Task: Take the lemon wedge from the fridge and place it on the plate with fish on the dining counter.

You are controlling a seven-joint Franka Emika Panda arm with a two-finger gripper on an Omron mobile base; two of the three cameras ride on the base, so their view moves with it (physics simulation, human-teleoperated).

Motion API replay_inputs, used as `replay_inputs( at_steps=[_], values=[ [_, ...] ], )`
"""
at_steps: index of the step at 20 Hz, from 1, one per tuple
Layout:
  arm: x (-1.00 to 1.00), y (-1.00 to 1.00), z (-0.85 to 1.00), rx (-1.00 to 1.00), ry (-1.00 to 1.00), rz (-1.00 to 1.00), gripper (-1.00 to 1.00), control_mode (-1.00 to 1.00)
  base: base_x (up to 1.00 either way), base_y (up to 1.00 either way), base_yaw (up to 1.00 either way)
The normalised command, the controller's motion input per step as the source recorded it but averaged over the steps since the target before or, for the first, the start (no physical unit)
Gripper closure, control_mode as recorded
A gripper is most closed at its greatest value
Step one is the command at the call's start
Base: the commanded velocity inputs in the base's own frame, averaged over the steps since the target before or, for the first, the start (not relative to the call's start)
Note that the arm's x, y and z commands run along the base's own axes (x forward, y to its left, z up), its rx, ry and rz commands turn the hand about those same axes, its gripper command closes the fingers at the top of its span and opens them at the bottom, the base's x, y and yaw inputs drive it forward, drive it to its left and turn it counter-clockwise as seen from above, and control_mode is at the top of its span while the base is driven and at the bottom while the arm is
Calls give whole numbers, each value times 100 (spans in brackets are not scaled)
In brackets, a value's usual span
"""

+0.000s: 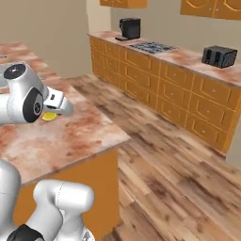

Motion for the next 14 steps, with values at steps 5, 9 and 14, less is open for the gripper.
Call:
replay_inputs(
  at_steps=[5, 9, 14],
  values=[
    [0, 0, 0, 0, 0, 0, 100, 100, -29, 0, 91],
    [0, 0, 0, 0, 0, 0, 100, 100, -21, 0, 86],
    [0, 0, 0, 0, 0, 0, 100, 100, -5, 1, 38]
  ],
)
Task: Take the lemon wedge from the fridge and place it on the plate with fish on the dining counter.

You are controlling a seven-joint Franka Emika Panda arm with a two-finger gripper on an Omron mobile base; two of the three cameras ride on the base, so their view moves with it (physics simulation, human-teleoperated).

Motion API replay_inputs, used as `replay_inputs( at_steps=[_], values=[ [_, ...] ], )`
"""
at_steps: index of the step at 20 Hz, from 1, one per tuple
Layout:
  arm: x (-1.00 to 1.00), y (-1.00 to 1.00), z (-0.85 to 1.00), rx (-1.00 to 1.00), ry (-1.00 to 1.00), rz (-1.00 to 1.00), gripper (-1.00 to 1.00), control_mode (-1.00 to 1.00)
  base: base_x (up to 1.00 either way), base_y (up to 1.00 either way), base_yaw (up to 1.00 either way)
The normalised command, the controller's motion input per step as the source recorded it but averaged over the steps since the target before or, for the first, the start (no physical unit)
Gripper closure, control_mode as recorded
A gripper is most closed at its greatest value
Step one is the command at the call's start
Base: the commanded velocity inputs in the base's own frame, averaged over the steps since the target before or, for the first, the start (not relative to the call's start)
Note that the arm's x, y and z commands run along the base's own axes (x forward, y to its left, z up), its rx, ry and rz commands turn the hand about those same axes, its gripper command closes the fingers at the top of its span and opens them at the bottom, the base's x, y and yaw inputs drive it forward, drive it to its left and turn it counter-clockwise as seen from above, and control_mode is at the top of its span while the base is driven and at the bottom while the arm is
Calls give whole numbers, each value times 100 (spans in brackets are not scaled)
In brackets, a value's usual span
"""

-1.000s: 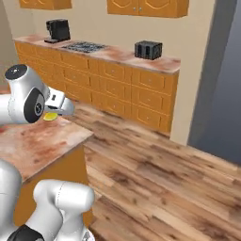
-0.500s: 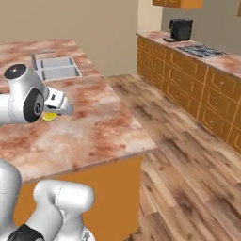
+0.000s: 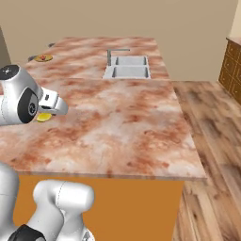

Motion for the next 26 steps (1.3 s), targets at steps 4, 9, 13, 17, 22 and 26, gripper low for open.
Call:
replay_inputs(
  at_steps=[4, 9, 13, 17, 22, 26],
  values=[
    [0, 0, 0, 0, 0, 0, 100, 100, -12, 6, 7],
    [0, 0, 0, 0, 0, 0, 100, 100, -31, 78, 26],
    [0, 0, 0, 0, 0, 0, 100, 100, 0, 100, 1],
    [0, 0, 0, 0, 0, 0, 100, 100, 0, 100, 0],
    [0, 0, 0, 0, 0, 0, 100, 100, 0, 100, 0],
    [0, 0, 0, 0, 0, 0, 100, 100, 0, 100, 0]
  ],
)
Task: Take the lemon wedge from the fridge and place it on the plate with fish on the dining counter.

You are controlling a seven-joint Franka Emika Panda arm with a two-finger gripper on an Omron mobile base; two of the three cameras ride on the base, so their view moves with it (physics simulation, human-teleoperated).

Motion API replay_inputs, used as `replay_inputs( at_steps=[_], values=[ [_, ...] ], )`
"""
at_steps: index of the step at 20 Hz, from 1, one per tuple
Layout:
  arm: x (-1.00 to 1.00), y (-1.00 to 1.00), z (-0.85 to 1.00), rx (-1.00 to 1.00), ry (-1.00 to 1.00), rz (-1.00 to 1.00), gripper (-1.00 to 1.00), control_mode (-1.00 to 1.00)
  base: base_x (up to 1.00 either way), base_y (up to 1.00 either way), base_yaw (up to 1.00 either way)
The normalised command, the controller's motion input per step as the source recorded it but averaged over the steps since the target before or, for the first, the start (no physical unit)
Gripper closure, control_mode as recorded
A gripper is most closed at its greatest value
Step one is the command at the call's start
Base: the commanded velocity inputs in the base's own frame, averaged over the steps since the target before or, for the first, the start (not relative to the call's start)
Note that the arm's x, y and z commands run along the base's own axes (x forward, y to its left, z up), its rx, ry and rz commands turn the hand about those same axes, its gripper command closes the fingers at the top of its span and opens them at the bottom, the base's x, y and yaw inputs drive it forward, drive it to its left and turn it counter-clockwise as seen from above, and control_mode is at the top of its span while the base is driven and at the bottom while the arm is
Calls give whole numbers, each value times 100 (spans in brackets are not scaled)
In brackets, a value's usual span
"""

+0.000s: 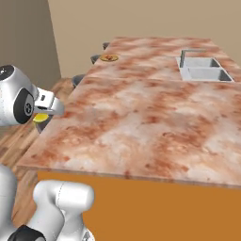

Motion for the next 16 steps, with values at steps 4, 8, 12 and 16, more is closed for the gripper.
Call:
replay_inputs(
  at_steps=[4, 8, 12, 16],
  values=[
    [0, 0, 0, 0, 0, 0, 100, 100, -39, 100, 0],
    [0, 0, 0, 0, 0, 0, 100, 100, -41, 100, 0],
    [0, 0, 0, 0, 0, 0, 100, 100, 0, 100, 0],
    [0, 0, 0, 0, 0, 0, 100, 100, 6, 100, 0]
  ],
)
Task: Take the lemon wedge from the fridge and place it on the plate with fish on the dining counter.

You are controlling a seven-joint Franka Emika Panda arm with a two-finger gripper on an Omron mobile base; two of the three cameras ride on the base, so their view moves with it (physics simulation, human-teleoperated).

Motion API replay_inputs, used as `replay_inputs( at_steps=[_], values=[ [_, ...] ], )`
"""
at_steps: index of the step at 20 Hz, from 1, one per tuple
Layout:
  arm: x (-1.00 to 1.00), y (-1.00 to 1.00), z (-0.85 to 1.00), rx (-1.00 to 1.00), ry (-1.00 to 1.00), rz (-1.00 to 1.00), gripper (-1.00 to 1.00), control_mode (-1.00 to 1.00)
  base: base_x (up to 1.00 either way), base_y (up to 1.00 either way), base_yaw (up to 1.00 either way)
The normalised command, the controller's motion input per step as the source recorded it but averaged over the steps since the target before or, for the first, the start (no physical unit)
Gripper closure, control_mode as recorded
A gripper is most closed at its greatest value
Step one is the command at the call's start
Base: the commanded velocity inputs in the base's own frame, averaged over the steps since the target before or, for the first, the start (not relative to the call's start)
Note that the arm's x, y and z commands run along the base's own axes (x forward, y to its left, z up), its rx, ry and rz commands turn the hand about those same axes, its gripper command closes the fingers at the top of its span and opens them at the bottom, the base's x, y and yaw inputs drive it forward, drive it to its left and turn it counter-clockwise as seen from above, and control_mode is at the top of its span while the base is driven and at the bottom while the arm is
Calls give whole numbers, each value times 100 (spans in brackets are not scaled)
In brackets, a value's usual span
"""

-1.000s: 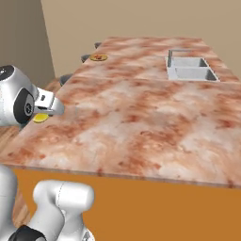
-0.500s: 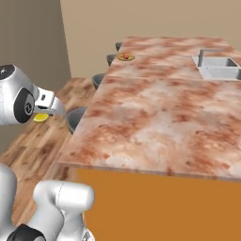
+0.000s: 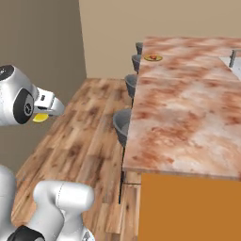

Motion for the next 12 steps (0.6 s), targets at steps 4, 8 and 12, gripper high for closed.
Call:
replay_inputs(
  at_steps=[4, 8, 12],
  values=[
    [0, 0, 0, 0, 0, 0, 100, 100, 28, 100, 0],
    [0, 0, 0, 0, 0, 0, 100, 100, 95, 100, 0],
    [0, 0, 0, 0, 0, 0, 100, 100, 100, 81, -1]
  ],
)
